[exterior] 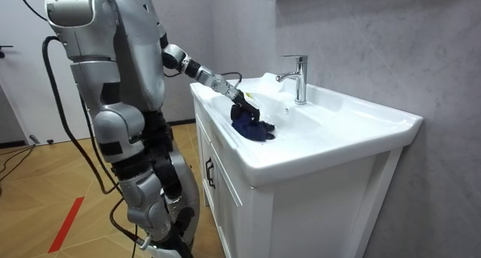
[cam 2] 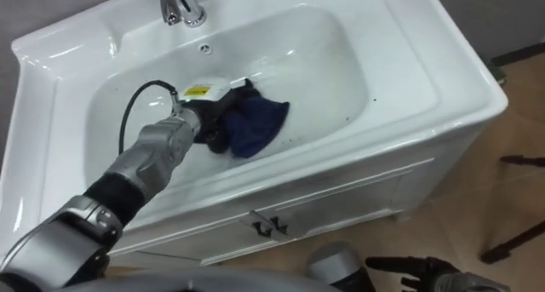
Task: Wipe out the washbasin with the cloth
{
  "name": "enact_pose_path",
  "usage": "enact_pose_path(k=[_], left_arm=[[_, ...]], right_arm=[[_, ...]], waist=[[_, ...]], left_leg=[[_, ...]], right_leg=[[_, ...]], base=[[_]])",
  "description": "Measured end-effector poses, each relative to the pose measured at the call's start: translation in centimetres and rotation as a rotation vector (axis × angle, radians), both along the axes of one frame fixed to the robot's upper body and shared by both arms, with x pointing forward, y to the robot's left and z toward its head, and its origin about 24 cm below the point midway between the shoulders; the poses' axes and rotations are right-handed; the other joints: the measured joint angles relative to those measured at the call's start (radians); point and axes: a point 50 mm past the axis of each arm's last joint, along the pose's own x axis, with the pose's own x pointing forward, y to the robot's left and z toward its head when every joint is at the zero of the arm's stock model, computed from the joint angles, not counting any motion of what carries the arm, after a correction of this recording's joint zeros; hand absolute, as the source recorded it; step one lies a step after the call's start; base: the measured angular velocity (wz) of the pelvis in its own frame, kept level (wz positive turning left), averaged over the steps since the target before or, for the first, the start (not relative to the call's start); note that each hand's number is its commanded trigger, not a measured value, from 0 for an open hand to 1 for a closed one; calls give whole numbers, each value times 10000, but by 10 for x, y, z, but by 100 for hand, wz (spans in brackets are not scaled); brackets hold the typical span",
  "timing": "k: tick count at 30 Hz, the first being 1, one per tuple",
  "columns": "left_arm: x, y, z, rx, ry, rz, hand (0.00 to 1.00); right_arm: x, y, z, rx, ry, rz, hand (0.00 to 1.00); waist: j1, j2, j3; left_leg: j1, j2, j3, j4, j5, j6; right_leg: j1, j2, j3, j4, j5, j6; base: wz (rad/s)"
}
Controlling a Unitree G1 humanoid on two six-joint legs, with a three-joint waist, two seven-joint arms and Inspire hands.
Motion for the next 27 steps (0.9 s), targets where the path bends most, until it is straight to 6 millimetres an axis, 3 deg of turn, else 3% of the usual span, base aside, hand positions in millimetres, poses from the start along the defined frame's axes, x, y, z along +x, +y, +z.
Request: enact_pose_path(k=[1, 3, 5, 11, 16, 22, 27], left_arm=[[-3, 9, -2, 290, 47, 183, 100], [-13, 42, -5, 1362, 137, 828, 100], [-14, 55, -2, 2021, -128, 959, 100], [-30, 60, -10, 3148, -553, 278, 100], [-39, 64, -14, 3181, -964, 345, 100], [-45, 68, -17, 2898, -1401, 663, 100], [-44, 75, -13, 1110, -2150, 2191, 100]], right_arm=[[0, 0, 0, 16, -55, -154, 0], [-8, -2, -1, -33, 88, -322, 0], [-11, -2, -1, -135, 306, -305, 0], [-24, -5, -1, -282, 584, -276, 0], [-30, -4, -3, -535, 761, -732, 0], [-27, 1, -5, -723, 453, -1358, 0], [-16, 0, -4, -975, -273, -1469, 0]], waist=[[8, -8, -17], [261, -58, -125], [486, -63, -178], [681, -233, -282], [1092, -245, -289], [1324, -267, -277], [1618, -346, -236]], left_leg=[[1, 14, -1, -4, 0, -1], [24, 79, 49, 0, 4, -12], [26, 135, 40, -5, 24, -45], [231, 290, 33, -29, 62, -161], [347, 452, 22, -5, 30, -321], [388, 550, 28, -24, 46, -443], [407, 566, -108, -78, 67, -478]], right_leg=[[4, 20, -5, -14, 7, -12], [8, 94, 64, -38, 50, -84], [23, 161, 127, -139, 123, -134], [258, 345, 233, -311, 240, -298], [328, 531, 425, -350, 274, -441], [349, 641, 448, -359, 246, -586], [471, 673, 342, -512, 259, -649]], base=[[-3], [-10], [-13], [-9], [-12], [-1], [5]])
